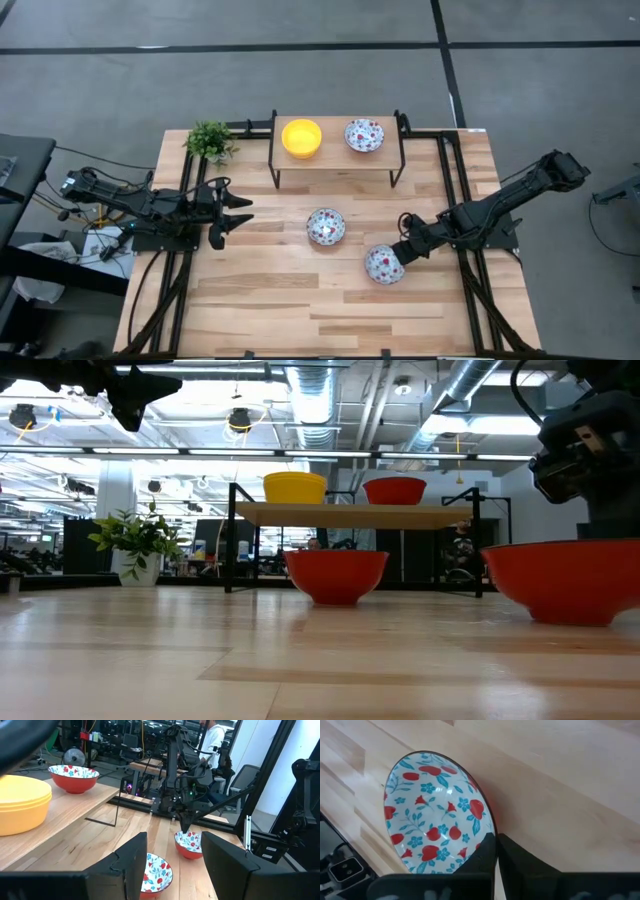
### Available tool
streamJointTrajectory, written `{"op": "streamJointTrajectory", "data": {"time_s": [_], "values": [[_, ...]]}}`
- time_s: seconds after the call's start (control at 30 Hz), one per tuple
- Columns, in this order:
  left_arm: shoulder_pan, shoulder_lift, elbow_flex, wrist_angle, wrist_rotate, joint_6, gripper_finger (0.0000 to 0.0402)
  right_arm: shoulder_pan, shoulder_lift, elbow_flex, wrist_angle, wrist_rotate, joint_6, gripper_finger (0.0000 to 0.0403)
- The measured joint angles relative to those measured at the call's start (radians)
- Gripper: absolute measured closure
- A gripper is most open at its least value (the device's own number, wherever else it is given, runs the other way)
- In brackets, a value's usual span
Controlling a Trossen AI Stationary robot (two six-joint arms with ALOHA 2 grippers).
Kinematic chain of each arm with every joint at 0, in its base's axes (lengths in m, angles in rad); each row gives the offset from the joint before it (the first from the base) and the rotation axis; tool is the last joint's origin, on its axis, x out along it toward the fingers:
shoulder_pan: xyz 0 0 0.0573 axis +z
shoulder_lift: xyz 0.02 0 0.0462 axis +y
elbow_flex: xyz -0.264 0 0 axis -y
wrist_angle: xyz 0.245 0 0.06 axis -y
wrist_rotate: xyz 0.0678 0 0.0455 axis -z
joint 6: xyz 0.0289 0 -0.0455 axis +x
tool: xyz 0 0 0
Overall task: Pick & Place Mini bowls
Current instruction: Stack the bottom white bowl on top of the white bowl on the shelf
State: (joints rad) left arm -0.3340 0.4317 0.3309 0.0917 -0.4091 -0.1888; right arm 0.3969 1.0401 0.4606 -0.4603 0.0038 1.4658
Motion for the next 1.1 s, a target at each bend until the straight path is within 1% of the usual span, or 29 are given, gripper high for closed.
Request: {"op": "streamJointTrajectory", "data": {"time_s": [0.17,0.37,0.63,0.93,1.1], "values": [[0.0,0.0,0.0,0.002,0.0,0.0,0.0215,-0.001,-0.011,0.001,0.026,0.002,0.005,0.0402],[0.0,0.0,0.0,0.007,0.0,0.0,0.0215,-0.027,-0.05,0.038,0.003,-0.017,0.013,0.0403],[0.0,0.0,0.0,0.01,0.0,0.0,0.0215,-0.093,-0.107,0.097,-0.087,-0.042,-0.042,0.0403],[0.0,0.0,0.0,0.015,0.0,0.0,0.0215,-0.209,-0.161,0.198,-0.095,-0.058,-0.167,0.0403],[0.0,0.001,0.0,0.022,0.0,0.0,0.0215,-0.306,-0.159,0.274,-0.119,-0.087,-0.275,0.0403]]}}
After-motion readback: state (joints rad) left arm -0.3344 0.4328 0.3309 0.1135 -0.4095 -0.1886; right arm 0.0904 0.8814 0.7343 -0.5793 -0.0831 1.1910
